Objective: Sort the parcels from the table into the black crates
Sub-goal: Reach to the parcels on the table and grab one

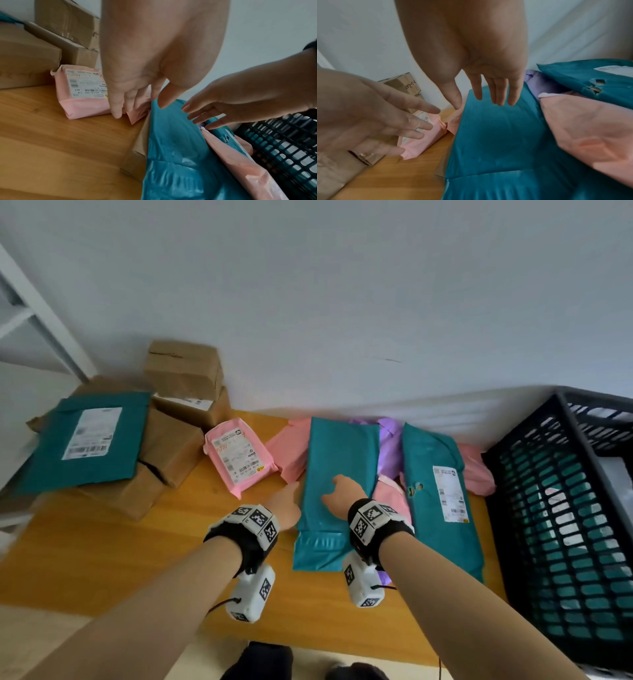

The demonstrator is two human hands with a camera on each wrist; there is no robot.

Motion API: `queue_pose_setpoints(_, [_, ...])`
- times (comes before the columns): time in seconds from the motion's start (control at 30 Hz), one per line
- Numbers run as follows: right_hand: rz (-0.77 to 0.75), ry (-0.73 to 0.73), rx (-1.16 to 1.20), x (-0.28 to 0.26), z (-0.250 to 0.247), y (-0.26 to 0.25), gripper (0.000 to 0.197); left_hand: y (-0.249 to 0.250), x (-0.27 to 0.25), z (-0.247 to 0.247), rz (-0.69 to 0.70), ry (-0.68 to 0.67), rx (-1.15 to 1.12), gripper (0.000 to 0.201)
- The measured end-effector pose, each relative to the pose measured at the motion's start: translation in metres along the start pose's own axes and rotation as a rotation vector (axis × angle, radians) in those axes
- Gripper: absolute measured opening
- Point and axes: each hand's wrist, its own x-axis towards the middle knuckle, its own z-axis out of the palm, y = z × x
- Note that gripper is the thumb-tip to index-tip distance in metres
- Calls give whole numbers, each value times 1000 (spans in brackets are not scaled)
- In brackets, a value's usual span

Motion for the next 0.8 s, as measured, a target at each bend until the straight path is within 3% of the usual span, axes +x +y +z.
queue_pose_setpoints(0.17, [91,80,-29,14,24,-19,49,-37,24,-3,-15,31,-44,48])
queue_pose_setpoints(0.3, [117,182,-58,25,39,-32,64,-60,33,0,-37,-76,-129,59])
queue_pose_setpoints(0.5, [177,188,-110,45,51,-47,83,-84,40,2,-46,-145,-234,61])
queue_pose_setpoints(0.8, [251,270,-66,61,62,-47,75,-103,38,6,-66,-153,-200,57])
